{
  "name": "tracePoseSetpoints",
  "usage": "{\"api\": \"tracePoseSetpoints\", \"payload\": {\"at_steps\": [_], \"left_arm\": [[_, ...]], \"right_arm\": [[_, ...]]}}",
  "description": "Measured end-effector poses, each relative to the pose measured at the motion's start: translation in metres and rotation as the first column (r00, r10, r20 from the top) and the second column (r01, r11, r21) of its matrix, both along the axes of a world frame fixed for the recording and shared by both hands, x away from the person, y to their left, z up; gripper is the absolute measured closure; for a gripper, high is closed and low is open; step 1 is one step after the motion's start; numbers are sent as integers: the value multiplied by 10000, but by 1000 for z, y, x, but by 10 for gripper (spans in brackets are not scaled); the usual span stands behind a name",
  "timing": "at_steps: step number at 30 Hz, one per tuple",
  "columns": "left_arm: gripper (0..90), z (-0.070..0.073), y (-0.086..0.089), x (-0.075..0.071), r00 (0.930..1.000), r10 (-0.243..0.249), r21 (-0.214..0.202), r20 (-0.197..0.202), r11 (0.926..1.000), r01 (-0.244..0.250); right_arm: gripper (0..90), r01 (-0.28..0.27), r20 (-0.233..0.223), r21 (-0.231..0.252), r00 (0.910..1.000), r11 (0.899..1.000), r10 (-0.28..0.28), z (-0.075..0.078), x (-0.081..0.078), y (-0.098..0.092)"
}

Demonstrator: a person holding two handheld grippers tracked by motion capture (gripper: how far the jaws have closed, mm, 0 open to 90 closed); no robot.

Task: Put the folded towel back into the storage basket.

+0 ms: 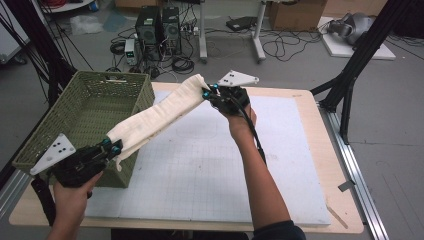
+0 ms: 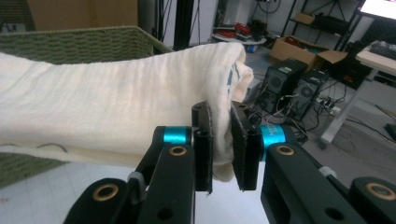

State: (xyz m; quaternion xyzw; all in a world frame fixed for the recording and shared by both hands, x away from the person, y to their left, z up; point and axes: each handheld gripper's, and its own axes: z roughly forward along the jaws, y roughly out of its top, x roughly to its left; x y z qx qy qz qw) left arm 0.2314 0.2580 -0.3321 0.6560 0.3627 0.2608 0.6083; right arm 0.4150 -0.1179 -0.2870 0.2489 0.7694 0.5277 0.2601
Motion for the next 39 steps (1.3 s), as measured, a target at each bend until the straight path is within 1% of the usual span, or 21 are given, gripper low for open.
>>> {"api": "tracePoseSetpoints", "payload": {"at_steps": [2, 3, 4, 7, 9, 10, 11, 12, 16, 17, 18, 20, 21, 24, 28, 29, 30, 34, 36, 37, 39], "left_arm": [[816, 2, 6, -1, 9999, 166, -13, 39, 9999, -166], [816, 2, 7, -2, 9997, 226, -80, 56, 9997, -226], [816, 3, 10, -2, 9995, 293, -90, 70, 9995, -292], [816, 3, 18, -4, 9984, 548, -84, 115, 9985, -547], [816, 3, 23, -4, 9972, 739, -69, 92, 9972, -738], [816, 2, 25, -4, 9968, 801, -92, 73, 9968, -800], [817, 2, 27, -5, 9962, 870, -104, 70, 9962, -869], [817, 2, 29, -5, 9955, 942, -103, 75, 9955, -941], [817, 3, 37, -7, 9936, 1127, -187, 121, 9935, -1124], [818, 3, 38, -8, 9927, 1195, -203, 142, 9927, -1192], [818, 3, 40, -8, 9920, 1256, -239, 141, 9918, -1252], [818, 3, 45, -10, 9903, 1382, -253, 132, 9901, -1378], [818, 3, 47, -10, 9893, 1451, -316, 134, 9890, -1446], [818, 3, 53, -11, 9868, 1610, -364, 153, 9864, -1603], [818, 3, 62, -13, 9821, 1881, -483, 75, 9811, -1875], [818, 2, 63, -13, 9811, 1934, -487, 44, 9800, -1929], [818, 1, 65, -13, 9799, 1994, -447, 18, 9790, -1991], [818, -1, 69, -13, 9759, 2183, -378, -51, 9751, -2184], [818, -1, 72, -14, 9736, 2279, -397, -93, 9728, -2281], [818, -1, 74, -14, 9726, 2324, -429, -104, 9716, -2326], [818, -1, 77, -14, 9704, 2409, -498, -175, 9691, -2415]], "right_arm": [[807, -33, 11, 30, 10000, 10000, 33, 4, 4, 9], [807, -97, 53, 22, 9999, 10000, 97, 7, 8, 19], [807, -97, 53, 22, 9999, 10000, 97, 7, 8, 19], [806, -205, 53, -48, 9998, 9998, 205, 11, 15, 34], [807, -240, 167, -30, 9996, 9997, 241, 13, 19, 44], [807, -253, 99, -20, 9996, 9997, 253, 13, 21, 49], [807, -342, 95, -78, 9994, 9994, 343, 14, 26, 59], [807, -342, 95, -78, 9994, 9994, 343, 14, 26, 59], [807, -342, 137, -86, 9993, 9994, 344, 15, 33, 77], [807, -375, 62, 1, 9993, 9993, 375, 16, 37, 86], [807, -375, 62, 1, 9993, 9993, 375, 16, 37, 86], [808, -381, 82, 83, 9992, 9992, 380, 18, 39, 96], [809, -421, 105, 149, 9991, 9990, 419, 19, 43, 106], [809, -449, 72, 183, 9990, 9988, 447, 20, 45, 114], [809, -536, 165, 134, 9984, 9985, 533, 22, 51, 134], [809, -577, 134, 44, 9982, 9983, 577, 22, 55, 145], [809, -577, 134, 44, 9982, 9983, 577, 22, 55, 145], [809, -618, 141, -55, 9980, 9981, 619, 23, 60, 165], [809, -693, 125, -121, 9975, 9975, 695, 23, 65, 178], [809, -693, 125, -121, 9975, 9975, 695, 23, 65, 178], [809, -749, 66, -207, 9972, 9970, 751, 22, 69, 189]]}}
